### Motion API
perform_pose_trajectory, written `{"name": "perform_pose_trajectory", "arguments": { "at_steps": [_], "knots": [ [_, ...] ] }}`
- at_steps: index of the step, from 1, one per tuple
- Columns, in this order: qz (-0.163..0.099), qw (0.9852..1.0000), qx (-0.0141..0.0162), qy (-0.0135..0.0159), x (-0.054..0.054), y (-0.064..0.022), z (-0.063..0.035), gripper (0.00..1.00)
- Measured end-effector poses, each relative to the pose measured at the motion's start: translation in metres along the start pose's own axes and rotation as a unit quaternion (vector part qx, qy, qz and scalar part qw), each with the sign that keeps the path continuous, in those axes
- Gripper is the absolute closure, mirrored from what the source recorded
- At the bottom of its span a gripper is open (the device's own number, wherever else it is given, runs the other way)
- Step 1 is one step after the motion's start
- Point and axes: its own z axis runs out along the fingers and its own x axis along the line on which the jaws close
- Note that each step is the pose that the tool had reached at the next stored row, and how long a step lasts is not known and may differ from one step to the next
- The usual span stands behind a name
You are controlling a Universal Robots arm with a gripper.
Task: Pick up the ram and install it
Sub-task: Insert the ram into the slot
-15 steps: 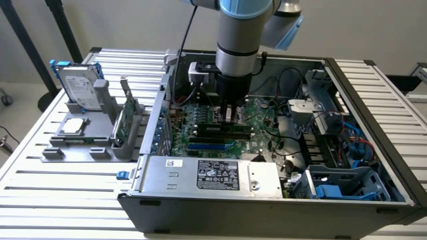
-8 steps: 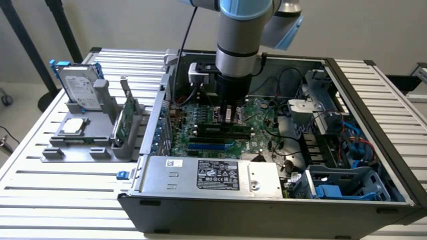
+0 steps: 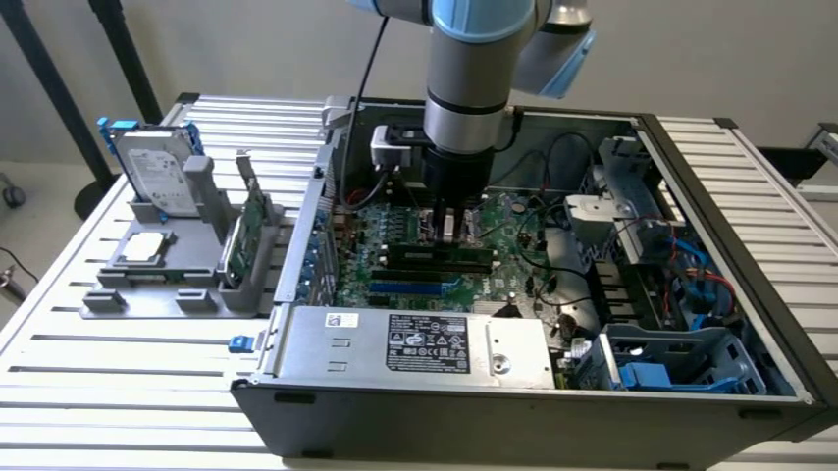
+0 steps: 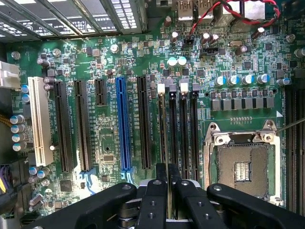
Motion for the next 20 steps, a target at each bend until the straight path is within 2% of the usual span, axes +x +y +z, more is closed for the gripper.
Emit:
{"name": "perform_pose_trajectory", "arguments": {
  "at_steps": [16, 18, 19, 20],
  "knots": [
    [0.000, 1.0000, 0.0000, 0.0000, -0.0002, -0.0007, 0.0041, 0.86],
    [0.000, 1.0000, 0.0000, 0.0000, -0.0002, -0.0007, 0.0042, 0.84],
    [0.000, 1.0000, 0.0000, 0.0000, -0.0002, -0.0007, 0.0043, 0.78],
    [0.000, 1.0000, 0.0000, -0.0001, -0.0002, -0.0007, 0.0042, 0.78]
  ]
}}
